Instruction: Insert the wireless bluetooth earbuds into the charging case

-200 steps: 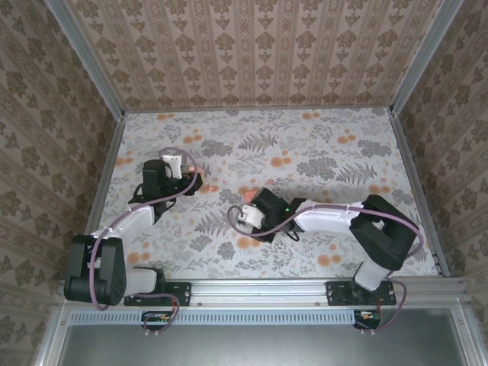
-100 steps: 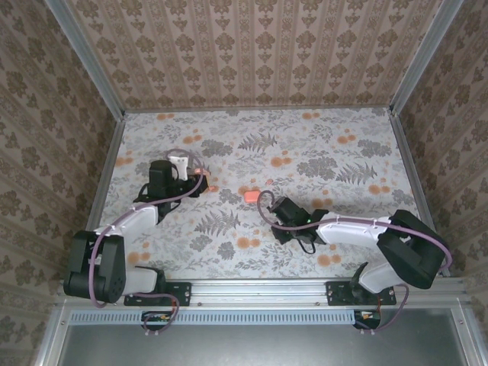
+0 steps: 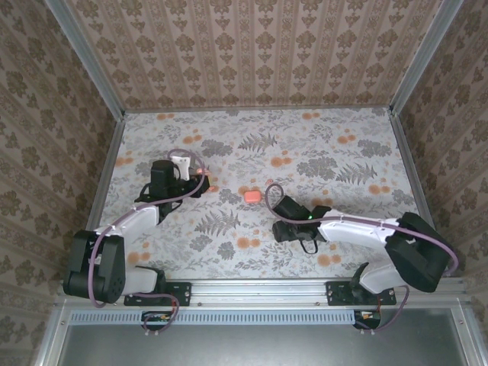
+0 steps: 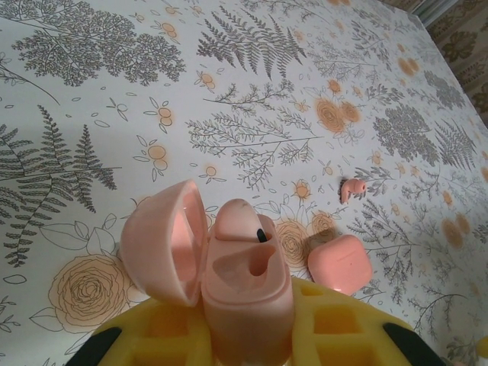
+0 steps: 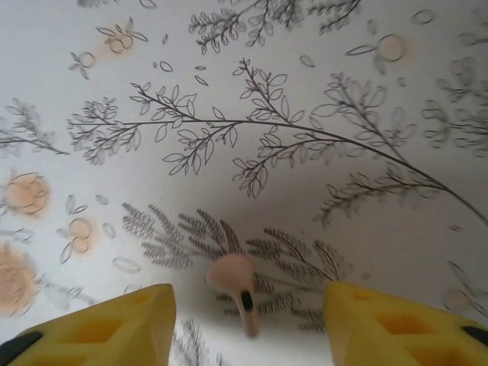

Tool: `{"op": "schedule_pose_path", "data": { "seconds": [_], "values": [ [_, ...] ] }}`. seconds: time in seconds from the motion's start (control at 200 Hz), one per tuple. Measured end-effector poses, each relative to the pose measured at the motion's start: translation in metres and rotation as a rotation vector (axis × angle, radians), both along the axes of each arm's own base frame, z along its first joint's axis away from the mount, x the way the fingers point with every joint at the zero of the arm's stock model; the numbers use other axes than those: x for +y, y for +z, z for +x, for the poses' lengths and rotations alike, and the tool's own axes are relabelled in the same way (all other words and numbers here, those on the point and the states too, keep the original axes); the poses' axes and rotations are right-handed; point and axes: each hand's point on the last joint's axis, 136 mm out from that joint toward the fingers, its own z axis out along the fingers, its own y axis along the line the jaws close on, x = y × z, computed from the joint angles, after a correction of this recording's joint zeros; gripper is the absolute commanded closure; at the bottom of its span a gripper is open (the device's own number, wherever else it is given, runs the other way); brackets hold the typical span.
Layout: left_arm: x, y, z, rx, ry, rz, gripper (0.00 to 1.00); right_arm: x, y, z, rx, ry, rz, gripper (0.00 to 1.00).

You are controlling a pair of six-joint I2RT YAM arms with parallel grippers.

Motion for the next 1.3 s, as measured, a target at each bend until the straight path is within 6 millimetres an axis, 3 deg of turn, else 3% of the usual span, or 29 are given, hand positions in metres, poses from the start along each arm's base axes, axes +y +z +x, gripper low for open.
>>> {"op": "schedule_pose_path", "data": {
  "seconds": [0.195,0.39,0.525,0.69,0.85,1.3],
  "values": [
    [-0.006,0.003,-0.002,-0.019,-0.024,-0.001,0.87,-0.011,0.059,0.017,0.0,-0.091,0.075,0.4],
    [-0.018,0.0,-0.013,-0.073,-0.084,-0.016,0.86,-0.02,0.07,0.009,0.112,-0.118,0.081,0.42],
    [-0.03,-0.008,-0.028,-0.097,-0.157,-0.009,0.86,-0.015,0.063,0.003,0.206,-0.051,0.022,0.46],
    [-0.049,-0.012,-0.048,-0.152,-0.261,-0.012,0.86,-0.009,0.035,0.001,0.332,0.033,-0.073,0.48],
    [-0.053,-0.022,-0.065,-0.183,-0.307,-0.016,0.86,-0.007,0.015,0.001,0.403,0.084,-0.13,0.48],
    [-0.055,-0.019,-0.069,-0.224,-0.325,-0.011,0.86,0.007,-0.009,0.002,0.465,0.168,-0.183,0.54]
  ]
}}
